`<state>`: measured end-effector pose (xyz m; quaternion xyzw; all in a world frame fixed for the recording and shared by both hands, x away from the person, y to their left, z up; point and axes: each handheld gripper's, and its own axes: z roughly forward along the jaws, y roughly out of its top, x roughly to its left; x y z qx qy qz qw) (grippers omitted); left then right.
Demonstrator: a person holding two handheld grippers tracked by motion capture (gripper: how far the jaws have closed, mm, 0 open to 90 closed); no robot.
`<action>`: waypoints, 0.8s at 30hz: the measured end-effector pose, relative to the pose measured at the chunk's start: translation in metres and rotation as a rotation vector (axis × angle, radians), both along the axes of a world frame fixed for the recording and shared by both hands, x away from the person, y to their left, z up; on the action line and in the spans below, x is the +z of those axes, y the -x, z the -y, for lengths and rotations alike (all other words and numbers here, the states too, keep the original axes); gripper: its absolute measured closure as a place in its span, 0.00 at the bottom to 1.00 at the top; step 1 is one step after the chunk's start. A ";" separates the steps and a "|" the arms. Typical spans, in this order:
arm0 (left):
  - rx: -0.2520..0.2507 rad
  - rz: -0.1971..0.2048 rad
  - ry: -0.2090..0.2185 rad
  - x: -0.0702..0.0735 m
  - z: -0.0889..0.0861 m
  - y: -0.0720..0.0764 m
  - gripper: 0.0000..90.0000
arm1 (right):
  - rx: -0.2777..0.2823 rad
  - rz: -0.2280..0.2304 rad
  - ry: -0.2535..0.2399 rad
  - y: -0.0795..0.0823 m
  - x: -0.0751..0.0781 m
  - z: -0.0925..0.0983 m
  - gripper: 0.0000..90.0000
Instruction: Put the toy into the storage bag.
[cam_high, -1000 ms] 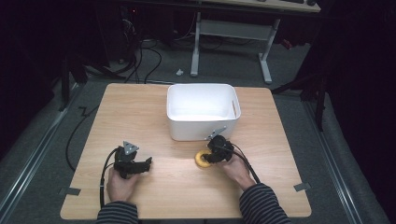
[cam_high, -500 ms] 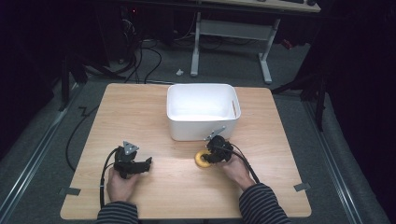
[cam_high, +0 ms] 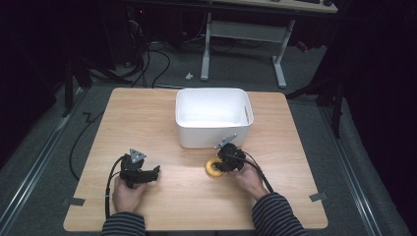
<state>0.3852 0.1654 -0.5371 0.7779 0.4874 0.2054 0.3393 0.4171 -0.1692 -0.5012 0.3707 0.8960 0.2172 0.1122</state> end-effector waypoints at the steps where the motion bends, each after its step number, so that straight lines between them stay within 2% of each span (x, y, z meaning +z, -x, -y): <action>1: 0.000 0.000 0.000 0.000 0.000 0.000 0.17 | 0.001 0.010 -0.004 0.001 0.002 0.001 0.75; 3: 0.000 0.000 0.000 0.000 0.000 0.000 0.17 | -0.004 0.017 -0.019 0.001 0.005 0.003 0.76; 14: -0.001 0.000 -0.001 0.000 0.000 0.000 0.17 | 0.007 0.034 -0.025 0.004 0.007 0.004 0.76; 24: -0.001 0.000 0.000 0.000 0.000 0.000 0.17 | 0.003 0.056 -0.069 0.012 0.026 0.016 0.76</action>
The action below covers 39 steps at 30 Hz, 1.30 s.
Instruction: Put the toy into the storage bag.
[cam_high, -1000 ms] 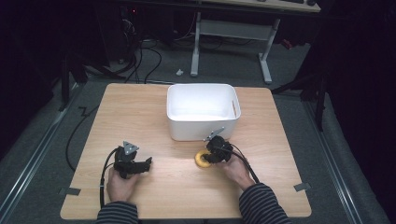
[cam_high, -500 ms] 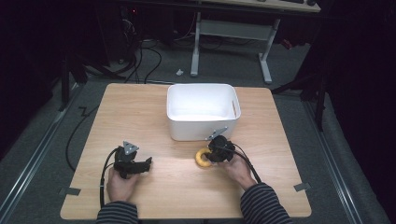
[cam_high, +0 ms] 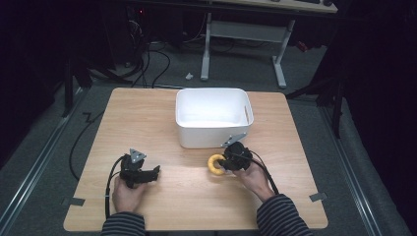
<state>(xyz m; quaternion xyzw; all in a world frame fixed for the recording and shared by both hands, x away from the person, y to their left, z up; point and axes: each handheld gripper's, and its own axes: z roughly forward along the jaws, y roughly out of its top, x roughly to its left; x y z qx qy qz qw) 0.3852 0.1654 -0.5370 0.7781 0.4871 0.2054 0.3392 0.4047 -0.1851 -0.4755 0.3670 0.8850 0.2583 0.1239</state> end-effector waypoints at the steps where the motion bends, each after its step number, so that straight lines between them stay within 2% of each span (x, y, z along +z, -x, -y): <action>1: 0.000 0.000 0.000 0.000 0.000 0.000 0.17 | -0.002 0.003 -0.008 0.001 0.002 0.002 0.76; 8: 0.000 0.000 0.000 0.000 0.000 0.000 0.17 | -0.026 0.030 -0.050 0.009 0.017 0.019 0.76; 20: 0.001 0.000 0.000 0.000 0.000 0.000 0.17 | -0.083 0.064 -0.087 0.024 0.042 0.052 0.76; 26: 0.000 0.000 0.000 0.000 0.000 0.000 0.17 | -0.099 0.064 -0.108 0.026 0.054 0.063 0.76; 31: 0.000 0.000 0.000 0.000 0.000 0.000 0.17 | -0.100 0.087 -0.120 0.030 0.067 0.070 0.76; 39: 0.000 0.000 0.001 0.000 0.000 0.000 0.17 | -0.117 0.101 -0.113 0.025 0.084 0.074 0.76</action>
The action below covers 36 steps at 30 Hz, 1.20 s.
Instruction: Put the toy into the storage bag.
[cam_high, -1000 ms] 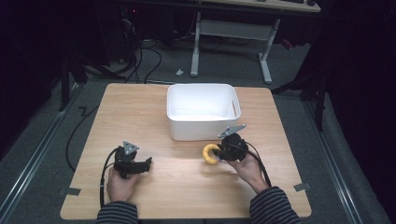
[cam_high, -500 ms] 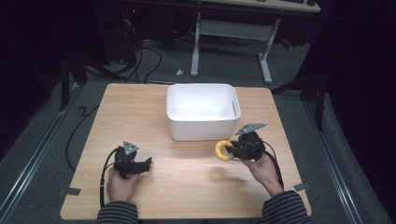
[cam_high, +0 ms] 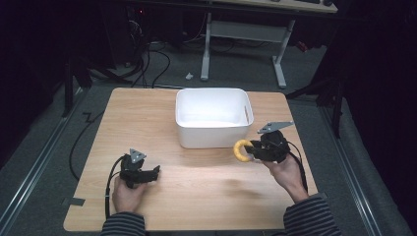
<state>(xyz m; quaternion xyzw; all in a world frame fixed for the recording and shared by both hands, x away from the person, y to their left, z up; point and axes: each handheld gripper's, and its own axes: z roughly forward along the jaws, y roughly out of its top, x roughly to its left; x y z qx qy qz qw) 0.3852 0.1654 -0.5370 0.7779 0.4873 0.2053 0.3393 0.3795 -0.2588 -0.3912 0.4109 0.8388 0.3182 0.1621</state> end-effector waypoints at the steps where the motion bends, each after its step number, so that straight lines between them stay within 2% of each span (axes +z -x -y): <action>1: 0.000 0.000 0.000 0.000 0.000 0.000 0.17 | -0.002 -0.001 -0.003 0.000 0.002 0.000 0.76; 5: 0.001 0.000 0.000 0.000 0.000 0.000 0.17 | 0.002 0.020 -0.003 0.000 0.009 0.001 0.76; 10: 0.001 0.001 0.001 0.000 0.000 0.000 0.17 | -0.005 0.028 -0.028 -0.003 0.020 0.005 0.76; 15: 0.001 0.000 0.001 0.000 0.000 0.000 0.17 | -0.007 0.046 -0.016 -0.006 0.033 0.006 0.76; 36: 0.001 0.000 0.001 0.000 0.000 0.000 0.17 | -0.018 0.058 -0.028 -0.030 0.063 -0.004 0.76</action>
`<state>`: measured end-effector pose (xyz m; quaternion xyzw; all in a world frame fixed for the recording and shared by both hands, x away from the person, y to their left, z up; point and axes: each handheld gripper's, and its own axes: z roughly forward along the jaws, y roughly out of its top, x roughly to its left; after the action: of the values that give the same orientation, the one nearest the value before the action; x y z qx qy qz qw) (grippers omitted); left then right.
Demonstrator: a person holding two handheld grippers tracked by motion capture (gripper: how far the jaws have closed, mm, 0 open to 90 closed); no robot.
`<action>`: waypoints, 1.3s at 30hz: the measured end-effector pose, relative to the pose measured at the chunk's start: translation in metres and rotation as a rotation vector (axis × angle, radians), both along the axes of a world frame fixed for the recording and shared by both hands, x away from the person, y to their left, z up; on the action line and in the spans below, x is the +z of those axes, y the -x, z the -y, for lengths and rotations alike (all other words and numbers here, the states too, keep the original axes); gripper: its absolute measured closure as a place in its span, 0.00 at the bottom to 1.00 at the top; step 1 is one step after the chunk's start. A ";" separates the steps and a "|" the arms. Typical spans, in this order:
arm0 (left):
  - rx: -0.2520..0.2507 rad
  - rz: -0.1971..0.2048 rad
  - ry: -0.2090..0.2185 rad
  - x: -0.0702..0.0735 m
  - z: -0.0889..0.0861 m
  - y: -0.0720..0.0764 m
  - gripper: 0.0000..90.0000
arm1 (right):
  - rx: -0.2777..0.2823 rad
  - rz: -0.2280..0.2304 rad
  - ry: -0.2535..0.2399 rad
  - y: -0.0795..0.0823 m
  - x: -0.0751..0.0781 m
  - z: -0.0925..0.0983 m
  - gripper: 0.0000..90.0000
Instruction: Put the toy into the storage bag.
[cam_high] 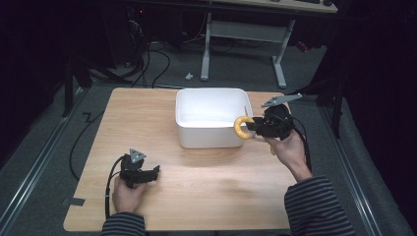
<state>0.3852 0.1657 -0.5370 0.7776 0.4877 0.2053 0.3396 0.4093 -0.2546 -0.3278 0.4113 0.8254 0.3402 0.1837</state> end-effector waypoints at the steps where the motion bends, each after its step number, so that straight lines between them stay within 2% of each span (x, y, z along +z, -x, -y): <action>1: 0.000 0.000 0.000 0.000 0.000 0.000 0.17 | -0.001 -0.002 0.001 -0.002 0.002 -0.001 0.76; 9: 0.000 0.000 0.000 0.000 0.000 0.000 0.17 | 0.008 0.017 0.018 -0.016 0.018 -0.013 0.76; 16: 0.000 0.000 0.000 0.000 0.000 0.000 0.18 | 0.012 0.010 0.033 -0.030 0.023 -0.025 0.76; 33: -0.001 -0.002 0.001 0.000 0.000 0.000 0.18 | 0.014 0.008 0.052 -0.064 0.020 -0.051 0.76; 39: 0.000 0.000 0.002 0.000 0.000 0.000 0.18 | 0.034 0.014 0.073 -0.074 0.016 -0.063 0.76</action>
<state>0.3854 0.1658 -0.5369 0.7774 0.4879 0.2048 0.3401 0.4836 -0.1912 -0.3120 0.3879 0.8428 0.3159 0.1988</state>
